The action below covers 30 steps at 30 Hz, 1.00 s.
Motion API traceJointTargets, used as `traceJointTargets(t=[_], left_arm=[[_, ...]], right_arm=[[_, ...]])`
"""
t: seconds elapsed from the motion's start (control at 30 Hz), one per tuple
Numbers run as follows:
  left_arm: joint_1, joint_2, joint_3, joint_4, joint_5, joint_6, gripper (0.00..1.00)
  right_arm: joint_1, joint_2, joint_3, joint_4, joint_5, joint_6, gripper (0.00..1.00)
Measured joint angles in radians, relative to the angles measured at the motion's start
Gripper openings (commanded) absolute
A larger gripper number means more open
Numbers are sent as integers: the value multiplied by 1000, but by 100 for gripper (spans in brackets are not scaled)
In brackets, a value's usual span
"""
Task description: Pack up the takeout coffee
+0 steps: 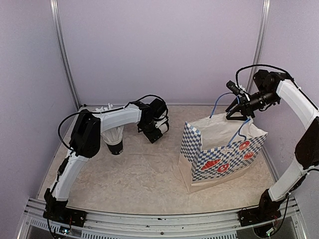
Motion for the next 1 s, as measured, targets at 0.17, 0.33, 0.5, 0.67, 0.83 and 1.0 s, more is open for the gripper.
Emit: traceJointTargets(t=[0.17,0.33,0.5,0.67,0.83,1.0], left_arm=[[2,-25,34,-51,62,-58,63],[4,-101,64,-61,138,-108,61],[4,-223,62,-43,205,-153,61],[-4,-465,-166,148,291,-163,63],[-84,-760,-514,424,365,-93,67],[-183,-919,-678,592,385,-20,68]], right_arm=[[0,-18,54,-5,-1,23,58],[0,-43,138,2,-19,57,62],[0,-82,189,15,-47,93,70],[30,-87,229,23,-84,117,73],[138,-10,336,20,-103,134,78],[235,97,461,19,-119,146,84]])
